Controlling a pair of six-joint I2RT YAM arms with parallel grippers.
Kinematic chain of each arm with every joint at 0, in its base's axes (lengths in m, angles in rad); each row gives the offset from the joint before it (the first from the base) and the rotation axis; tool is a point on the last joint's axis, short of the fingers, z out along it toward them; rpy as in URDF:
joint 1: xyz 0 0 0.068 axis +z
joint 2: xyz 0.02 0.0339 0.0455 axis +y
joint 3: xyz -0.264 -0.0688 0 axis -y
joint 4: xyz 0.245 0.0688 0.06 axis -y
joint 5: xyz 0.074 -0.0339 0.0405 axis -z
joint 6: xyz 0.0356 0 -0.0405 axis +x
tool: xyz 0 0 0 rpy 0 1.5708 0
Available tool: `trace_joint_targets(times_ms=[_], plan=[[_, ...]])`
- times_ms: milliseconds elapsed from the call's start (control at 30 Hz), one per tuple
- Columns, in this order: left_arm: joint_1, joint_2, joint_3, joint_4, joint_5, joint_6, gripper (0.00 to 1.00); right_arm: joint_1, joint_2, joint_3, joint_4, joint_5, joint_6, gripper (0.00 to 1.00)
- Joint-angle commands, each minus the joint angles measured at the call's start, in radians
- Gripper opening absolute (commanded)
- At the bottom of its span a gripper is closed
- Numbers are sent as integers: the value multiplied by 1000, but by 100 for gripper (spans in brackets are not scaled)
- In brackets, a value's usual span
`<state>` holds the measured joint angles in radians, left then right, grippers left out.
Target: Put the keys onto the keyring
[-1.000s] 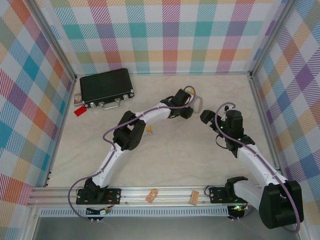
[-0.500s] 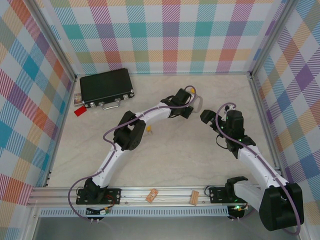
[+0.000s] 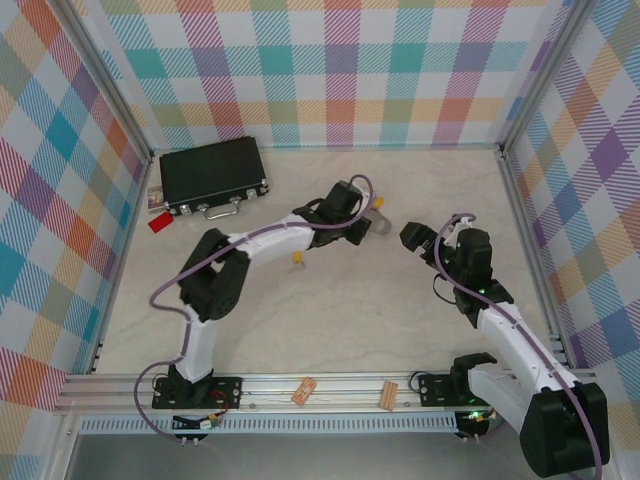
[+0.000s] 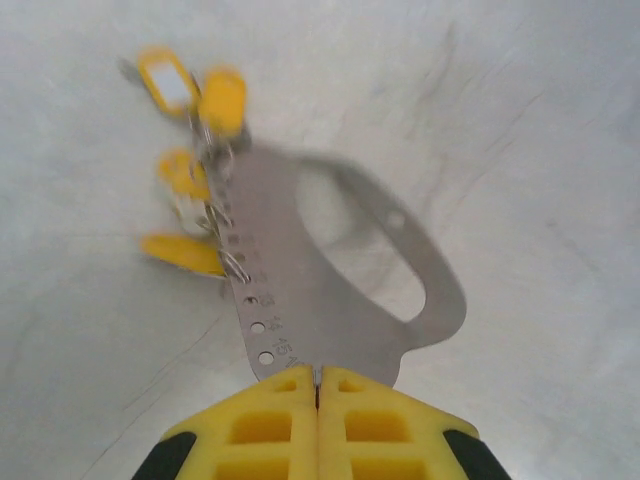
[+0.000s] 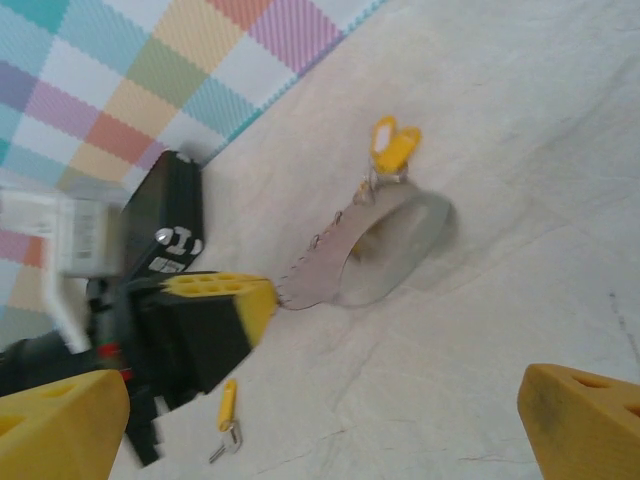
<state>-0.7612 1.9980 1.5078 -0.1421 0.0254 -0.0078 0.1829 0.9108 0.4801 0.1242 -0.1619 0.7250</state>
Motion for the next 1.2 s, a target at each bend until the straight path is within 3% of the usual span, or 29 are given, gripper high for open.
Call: trace_joint_targets(times_ms=[0, 133, 267, 433, 567, 767, 1167], plan=[[-11, -151, -121, 123, 25, -8, 0, -3, -24, 7, 91, -106, -43, 99], [-11, -312, -294, 247, 76, 7, 0, 10, -16, 3, 171, -203, -75, 98], [-10, -460, -455, 386, 107, 16, 0, 67, -2, 33, 174, -233, -150, 87], [-4, -621, -594, 473, 172, 17, 0, 110, 36, 92, 137, -231, -209, 66], [14, -712, -680, 568, 216, -49, 0, 131, 80, 93, 254, -347, -213, 58], [50, -779, -764, 752, 372, -137, 0, 175, 191, 172, 295, -497, -233, 41], [85, -786, -764, 842, 505, -215, 0, 287, 275, 216, 393, -619, -269, 34]])
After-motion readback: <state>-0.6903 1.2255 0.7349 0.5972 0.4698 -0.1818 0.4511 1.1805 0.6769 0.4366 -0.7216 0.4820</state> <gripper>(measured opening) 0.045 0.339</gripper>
